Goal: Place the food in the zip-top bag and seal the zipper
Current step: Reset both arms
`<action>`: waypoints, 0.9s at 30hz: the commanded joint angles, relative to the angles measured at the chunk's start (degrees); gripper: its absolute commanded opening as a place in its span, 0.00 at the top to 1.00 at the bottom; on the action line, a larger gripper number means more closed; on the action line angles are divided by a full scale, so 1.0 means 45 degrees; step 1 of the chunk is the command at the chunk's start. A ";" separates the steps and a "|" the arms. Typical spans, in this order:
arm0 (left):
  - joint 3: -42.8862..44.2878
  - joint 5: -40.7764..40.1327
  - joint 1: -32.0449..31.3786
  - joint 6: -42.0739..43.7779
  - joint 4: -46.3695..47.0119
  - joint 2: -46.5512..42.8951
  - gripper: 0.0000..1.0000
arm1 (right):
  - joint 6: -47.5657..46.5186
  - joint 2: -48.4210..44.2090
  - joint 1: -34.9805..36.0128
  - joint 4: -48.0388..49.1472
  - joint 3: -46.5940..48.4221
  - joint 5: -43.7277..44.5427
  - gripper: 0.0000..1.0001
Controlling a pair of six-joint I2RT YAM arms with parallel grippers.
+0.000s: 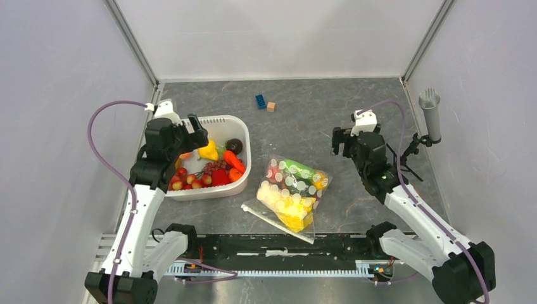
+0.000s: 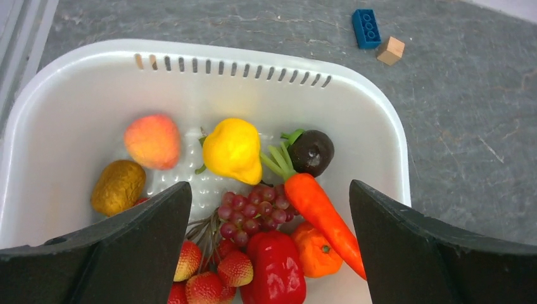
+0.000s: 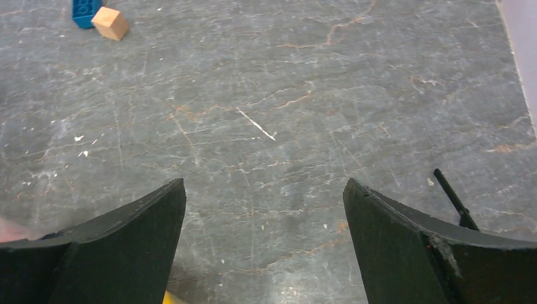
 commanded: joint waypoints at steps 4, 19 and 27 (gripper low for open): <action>0.0661 -0.2895 0.0233 -0.2604 -0.0754 -0.0871 0.00 | 0.0158 -0.1375 -0.0633 0.0546 -0.0454 -0.0928 0.02; -0.0151 -0.4129 0.0231 -0.2811 -0.0360 -0.2482 0.00 | 0.0734 -0.2939 -0.0625 0.0670 -0.1549 -0.1315 0.02; -0.0408 -0.3852 0.0233 -0.2178 -0.0028 -0.2857 0.00 | 0.1207 -0.3182 -0.0627 0.0669 -0.1799 -0.1499 0.02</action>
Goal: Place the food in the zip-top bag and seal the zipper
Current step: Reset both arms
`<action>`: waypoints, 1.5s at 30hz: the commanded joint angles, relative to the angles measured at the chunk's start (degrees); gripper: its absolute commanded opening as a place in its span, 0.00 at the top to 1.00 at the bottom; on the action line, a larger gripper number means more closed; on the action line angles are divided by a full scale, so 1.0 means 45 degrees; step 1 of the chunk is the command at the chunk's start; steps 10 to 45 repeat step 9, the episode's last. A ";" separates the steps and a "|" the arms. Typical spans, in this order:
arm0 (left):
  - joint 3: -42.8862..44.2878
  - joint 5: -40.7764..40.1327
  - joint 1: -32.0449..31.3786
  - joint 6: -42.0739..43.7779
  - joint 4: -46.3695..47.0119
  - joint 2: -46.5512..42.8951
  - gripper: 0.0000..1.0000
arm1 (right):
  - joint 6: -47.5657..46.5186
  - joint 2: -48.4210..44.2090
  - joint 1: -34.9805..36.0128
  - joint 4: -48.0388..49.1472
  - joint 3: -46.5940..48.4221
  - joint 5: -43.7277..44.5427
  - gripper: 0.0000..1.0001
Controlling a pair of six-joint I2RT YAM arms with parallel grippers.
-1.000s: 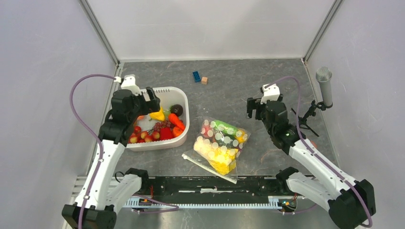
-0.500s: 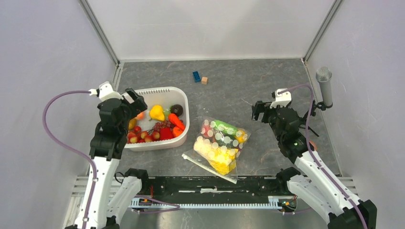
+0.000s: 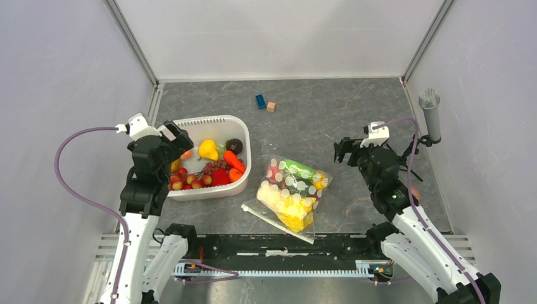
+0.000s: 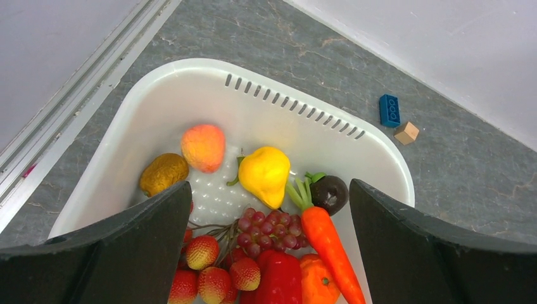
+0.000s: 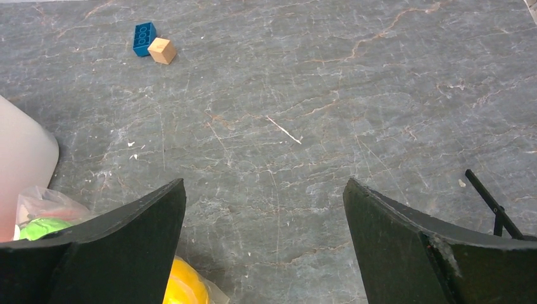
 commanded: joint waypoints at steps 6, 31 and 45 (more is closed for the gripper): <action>-0.0014 0.0159 0.0044 0.0317 0.0652 -0.0136 0.00 | 0.0513 -0.0285 -0.0012 0.0256 -0.0256 -0.0288 0.02; -0.0034 0.0215 0.0054 0.0538 0.0618 -0.0162 0.00 | 0.0536 -0.0438 -0.0011 0.0265 -0.0329 -0.0246 0.02; -0.0034 0.0215 0.0054 0.0538 0.0618 -0.0162 0.00 | 0.0536 -0.0438 -0.0011 0.0265 -0.0329 -0.0246 0.02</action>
